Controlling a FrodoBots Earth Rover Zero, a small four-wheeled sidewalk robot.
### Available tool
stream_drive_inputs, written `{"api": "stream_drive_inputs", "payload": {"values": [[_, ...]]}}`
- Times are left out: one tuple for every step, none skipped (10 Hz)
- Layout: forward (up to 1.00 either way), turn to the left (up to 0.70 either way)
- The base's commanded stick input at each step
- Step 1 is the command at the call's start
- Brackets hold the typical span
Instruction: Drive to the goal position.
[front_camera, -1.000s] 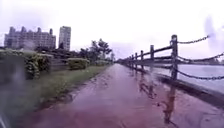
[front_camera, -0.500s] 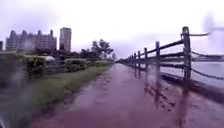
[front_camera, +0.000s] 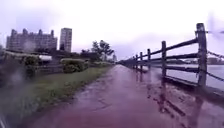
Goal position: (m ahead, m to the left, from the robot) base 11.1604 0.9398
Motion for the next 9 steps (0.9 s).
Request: {"api": "stream_drive_inputs", "payload": {"values": [[1.0,-0.18],[1.0,-0.24],[1.0,-0.18],[1.0,0.0],[1.0,0.0],[1.0,0.0],[1.0,0.0],[1.0,0.0],[1.0,0.0]]}}
